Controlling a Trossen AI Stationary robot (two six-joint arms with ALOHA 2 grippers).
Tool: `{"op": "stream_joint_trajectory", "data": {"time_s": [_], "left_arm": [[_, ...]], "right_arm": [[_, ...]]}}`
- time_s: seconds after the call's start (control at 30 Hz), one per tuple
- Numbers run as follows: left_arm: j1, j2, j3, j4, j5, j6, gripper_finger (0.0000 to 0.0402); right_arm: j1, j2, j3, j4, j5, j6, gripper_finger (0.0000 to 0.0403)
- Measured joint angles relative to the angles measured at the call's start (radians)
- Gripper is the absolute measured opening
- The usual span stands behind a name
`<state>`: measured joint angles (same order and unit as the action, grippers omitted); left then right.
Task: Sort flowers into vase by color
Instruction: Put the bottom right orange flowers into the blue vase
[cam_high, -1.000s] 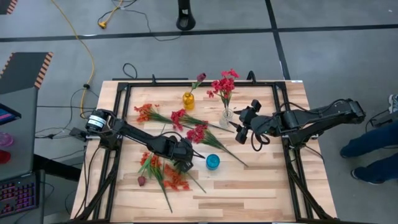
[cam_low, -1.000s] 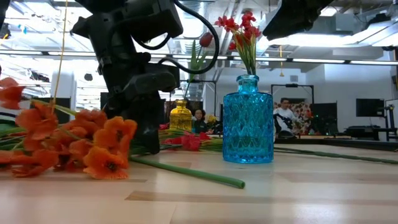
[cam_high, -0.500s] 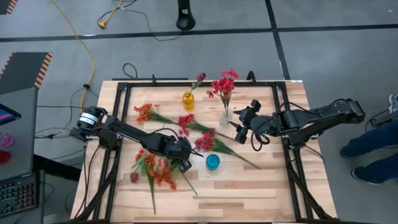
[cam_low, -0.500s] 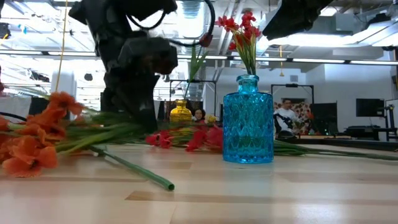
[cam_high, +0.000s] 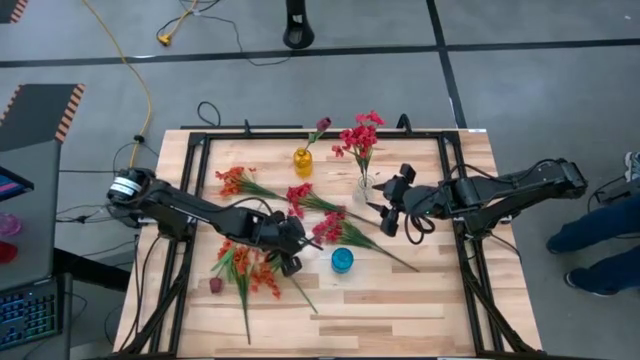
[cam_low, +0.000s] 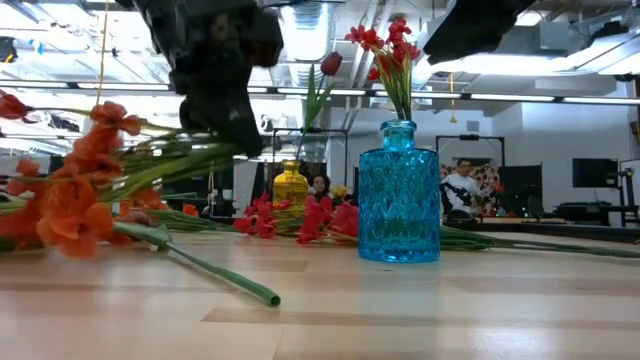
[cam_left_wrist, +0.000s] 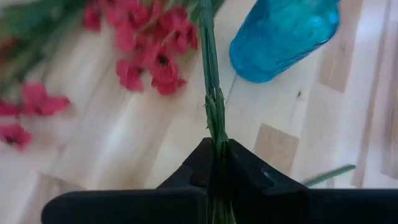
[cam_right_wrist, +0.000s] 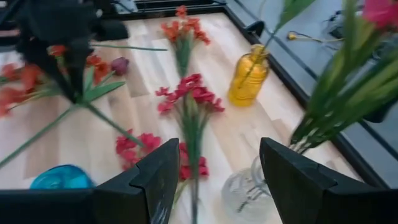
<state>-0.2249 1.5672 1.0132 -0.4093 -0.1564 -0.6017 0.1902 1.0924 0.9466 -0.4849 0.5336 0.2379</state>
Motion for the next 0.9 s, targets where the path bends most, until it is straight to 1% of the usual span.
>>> {"op": "stream_joint_trajectory", "data": {"time_s": [0.1, 0.23, 0.37, 0.57, 0.67, 0.9], "left_arm": [[0.0, -0.027, 0.0, 0.008, -0.047, 0.087, 0.0016], [0.0, -0.057, 0.001, 0.027, -0.134, 0.223, 0.0016], [0.0, -0.065, 0.001, 0.082, -0.193, 0.371, 0.0016], [-0.002, -0.064, 0.001, 0.191, -0.202, 0.625, 0.0016], [-0.007, -0.064, 0.001, 0.224, -0.209, 0.786, 0.0016], [-0.031, -0.062, 0.001, 0.252, -0.226, 1.19, 0.0016]], "right_arm": [[0.0, 0.0, 0.0, 0.002, -0.03, 0.0, 0.025], [0.0, 0.008, 0.0, 0.019, -0.057, 0.0, 0.025], [0.0, 0.009, 0.0, 0.043, -0.098, 0.019, 0.025], [0.0, 0.009, 0.0, 0.058, -0.118, 0.191, 0.025], [0.0, 0.009, 0.0, 0.053, -0.124, 0.253, 0.025], [-0.001, 0.008, 0.0, 0.08, -0.267, 0.394, 0.025]]}}
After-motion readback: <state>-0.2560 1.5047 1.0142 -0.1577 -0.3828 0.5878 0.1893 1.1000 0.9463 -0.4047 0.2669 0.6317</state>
